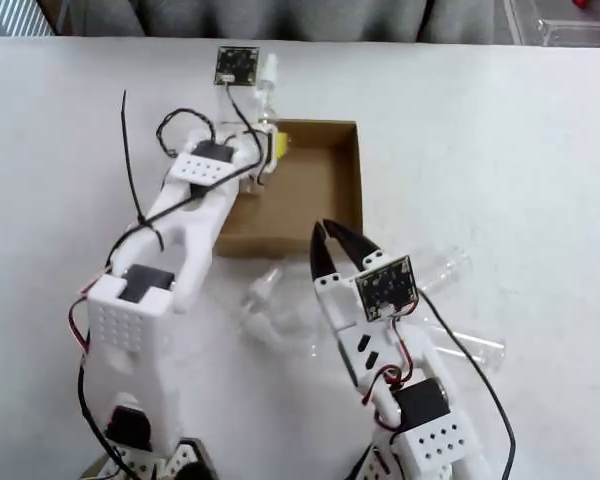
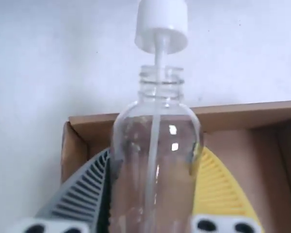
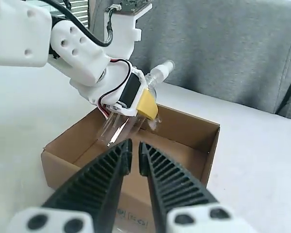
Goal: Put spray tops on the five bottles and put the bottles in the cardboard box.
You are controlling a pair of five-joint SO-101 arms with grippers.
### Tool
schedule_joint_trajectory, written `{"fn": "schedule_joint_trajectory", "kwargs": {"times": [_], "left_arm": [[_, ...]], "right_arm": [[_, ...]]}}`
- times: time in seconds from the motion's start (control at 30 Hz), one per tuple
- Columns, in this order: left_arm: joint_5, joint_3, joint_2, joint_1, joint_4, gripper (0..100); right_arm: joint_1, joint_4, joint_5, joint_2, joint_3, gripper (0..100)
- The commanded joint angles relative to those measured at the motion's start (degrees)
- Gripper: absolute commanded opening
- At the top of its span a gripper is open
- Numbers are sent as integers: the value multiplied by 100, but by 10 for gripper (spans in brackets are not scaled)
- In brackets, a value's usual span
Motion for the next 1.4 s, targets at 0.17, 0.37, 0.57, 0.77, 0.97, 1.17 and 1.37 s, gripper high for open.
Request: {"fn": "schedule_joint_trajectory", "kwargs": {"times": [0.17,0.37,0.57,0.77,0.97,1.17,1.37], "left_arm": [[9,1248,-1666,40,-712,20],[9,2576,-2738,13,-1679,20],[9,3710,-3969,48,-2207,20],[9,4967,-5437,4,-2945,20],[9,6048,-7029,22,-3279,20],[9,6998,-8980,4,-3270,20],[9,7921,-10985,57,-3226,20]], "right_arm": [[-40,-101,-35,-31,-176,16],[-40,-101,-35,-31,-176,16],[-40,-101,-35,-4,-167,16],[-40,-101,-53,13,-167,16],[-31,-136,-35,-31,-105,16],[22,-145,-35,-31,-105,16],[119,-259,-53,-40,-360,16]]}}
